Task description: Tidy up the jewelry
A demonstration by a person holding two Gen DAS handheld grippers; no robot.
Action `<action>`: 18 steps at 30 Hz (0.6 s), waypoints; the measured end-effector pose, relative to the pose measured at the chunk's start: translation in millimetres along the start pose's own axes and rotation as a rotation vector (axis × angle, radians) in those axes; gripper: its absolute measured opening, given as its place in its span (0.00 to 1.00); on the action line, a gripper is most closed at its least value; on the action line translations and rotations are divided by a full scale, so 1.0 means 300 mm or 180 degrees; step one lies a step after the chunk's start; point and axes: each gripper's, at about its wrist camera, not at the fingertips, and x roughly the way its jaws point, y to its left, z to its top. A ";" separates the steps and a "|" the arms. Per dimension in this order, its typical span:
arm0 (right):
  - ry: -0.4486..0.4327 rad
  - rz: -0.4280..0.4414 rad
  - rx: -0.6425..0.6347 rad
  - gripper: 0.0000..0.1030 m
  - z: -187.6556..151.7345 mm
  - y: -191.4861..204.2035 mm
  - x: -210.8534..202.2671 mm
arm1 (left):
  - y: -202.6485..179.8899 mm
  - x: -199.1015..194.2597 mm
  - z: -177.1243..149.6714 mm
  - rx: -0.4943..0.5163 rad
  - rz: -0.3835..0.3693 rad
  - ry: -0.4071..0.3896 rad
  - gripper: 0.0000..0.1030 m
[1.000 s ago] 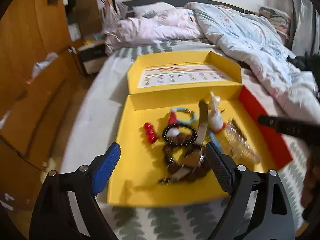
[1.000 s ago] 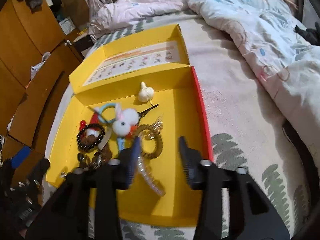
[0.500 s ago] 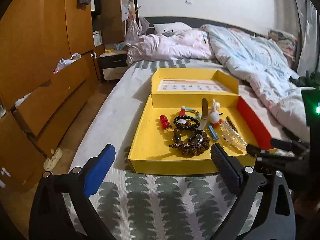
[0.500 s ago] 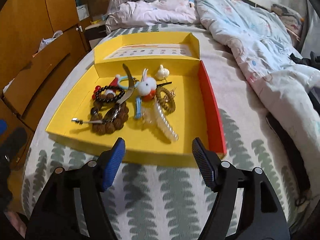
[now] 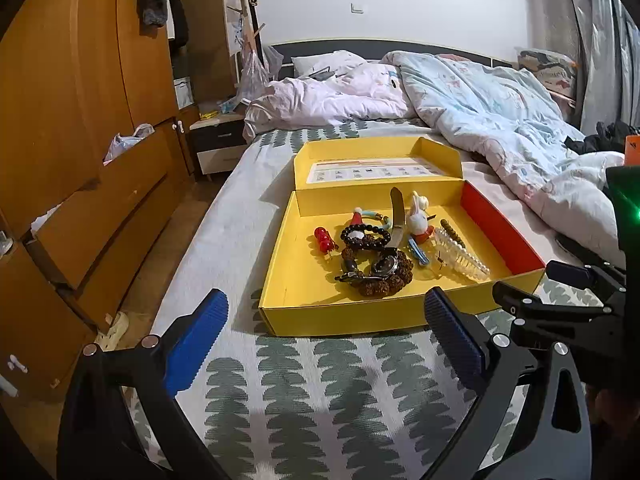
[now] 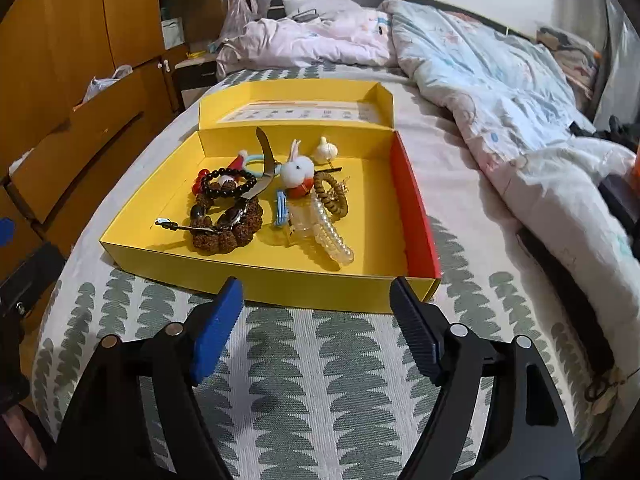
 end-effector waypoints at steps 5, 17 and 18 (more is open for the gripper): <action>0.0077 -0.0061 -0.0118 0.75 -0.016 0.020 0.021 | -0.014 0.013 -0.005 0.0052 0.0062 0.0059 0.94; 0.0005 -0.0093 -0.0205 0.78 -0.030 0.029 -0.009 | -0.022 0.026 -0.025 0.0026 0.0036 0.0181 0.94; -0.0005 -0.0097 -0.0203 0.78 -0.030 0.029 -0.012 | -0.021 0.025 -0.025 0.0028 0.0041 0.0174 0.94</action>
